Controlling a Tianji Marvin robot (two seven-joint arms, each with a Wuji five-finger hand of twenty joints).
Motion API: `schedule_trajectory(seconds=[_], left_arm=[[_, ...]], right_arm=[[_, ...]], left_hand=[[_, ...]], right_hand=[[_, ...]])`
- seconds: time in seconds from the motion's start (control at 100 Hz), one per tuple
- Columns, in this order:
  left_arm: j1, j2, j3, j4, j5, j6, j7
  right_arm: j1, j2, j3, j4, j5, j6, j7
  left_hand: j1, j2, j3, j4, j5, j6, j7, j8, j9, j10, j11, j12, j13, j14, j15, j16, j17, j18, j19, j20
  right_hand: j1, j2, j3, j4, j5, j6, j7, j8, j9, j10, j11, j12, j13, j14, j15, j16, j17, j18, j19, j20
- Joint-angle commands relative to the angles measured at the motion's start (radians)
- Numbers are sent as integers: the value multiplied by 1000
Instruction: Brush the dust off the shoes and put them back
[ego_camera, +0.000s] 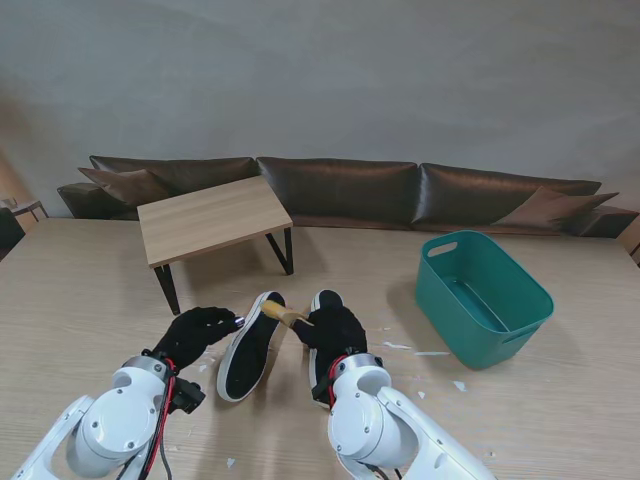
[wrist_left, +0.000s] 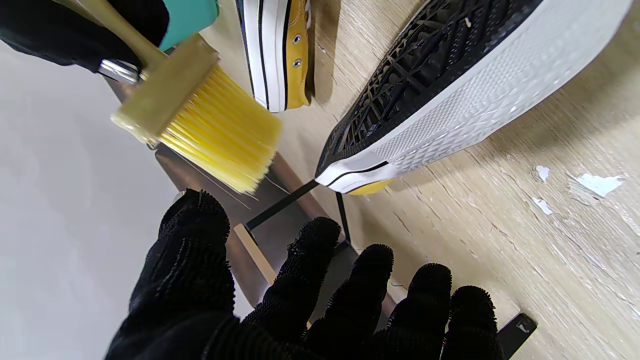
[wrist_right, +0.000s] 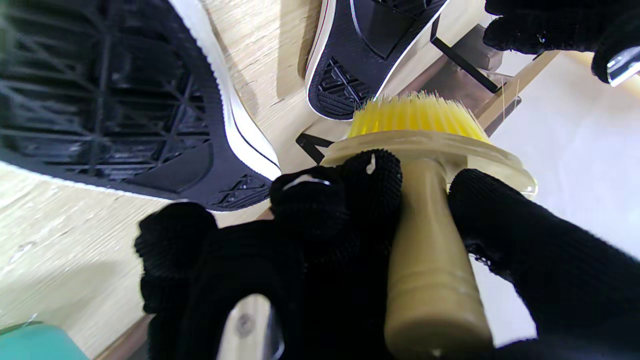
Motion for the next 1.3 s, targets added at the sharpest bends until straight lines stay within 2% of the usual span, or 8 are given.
schedule_trajectory(seconds=[0.0, 0.32, 0.51, 0.77, 1.01, 1.29], left_arm=[[-5, -5, 3, 3, -6, 4, -23], [-17, -5, 9, 14, -12, 12, -28], [-21, -5, 13, 14, -15, 22, -27], [-21, -5, 12, 15, -12, 21, -26], [-26, -4, 13, 19, -16, 24, -34], [-25, -5, 13, 17, -16, 24, -31]], right_arm=[[14, -26, -12, 15, 9, 8, 6], [83, -83, -66, 128, 52, 36, -49], [94, -91, -82, 153, 65, 41, -44], [66, -63, -72, 119, 55, 30, 0], [19, -13, -41, 56, 26, 8, 73], [-43, 41, -9, -6, -6, -51, 154]], left_hand=[[36, 32, -25, 45, 10, 3, 1, 5, 5, 11, 0, 0, -3, 22, 7, 5, -5, -1, -28, 9], [38, 33, -25, 45, 10, 5, 1, 5, 5, 12, 1, 1, -4, 23, 7, 6, -6, -1, -28, 9], [38, 33, -24, 45, 10, 6, 0, 5, 4, 12, 0, 1, -5, 21, 6, 6, -7, -2, -28, 9], [38, 35, -25, 45, 10, 6, 0, 5, 4, 12, 0, 0, -6, 21, 6, 6, -6, -1, -28, 9], [38, 36, -25, 45, 10, 8, 0, 5, 3, 12, 0, 0, -6, 22, 6, 6, -7, -1, -27, 10], [38, 37, -25, 45, 10, 7, -1, 5, 3, 13, 0, 0, -6, 22, 6, 6, -7, -3, -28, 10]], right_hand=[[68, 24, 92, 17, 106, 88, 45, 22, 61, 27, -4, 8, -20, -75, 3, -2, 384, 39, 11, 20], [68, 22, 93, 16, 106, 90, 44, 22, 61, 29, -5, 8, -20, -72, 3, -3, 383, 45, 9, 21], [69, 21, 93, 16, 106, 90, 44, 22, 61, 31, -5, 8, -20, -70, 3, -3, 383, 45, 9, 22], [67, 20, 93, 17, 106, 92, 44, 21, 61, 31, -3, 8, -20, -67, 4, -2, 383, 45, 8, 22], [68, 23, 91, 17, 106, 89, 44, 20, 61, 28, -4, 7, -20, -71, 4, -3, 383, 44, 9, 22], [66, 24, 90, 18, 106, 89, 44, 19, 61, 29, -4, 7, -20, -71, 3, -3, 383, 44, 9, 22]])
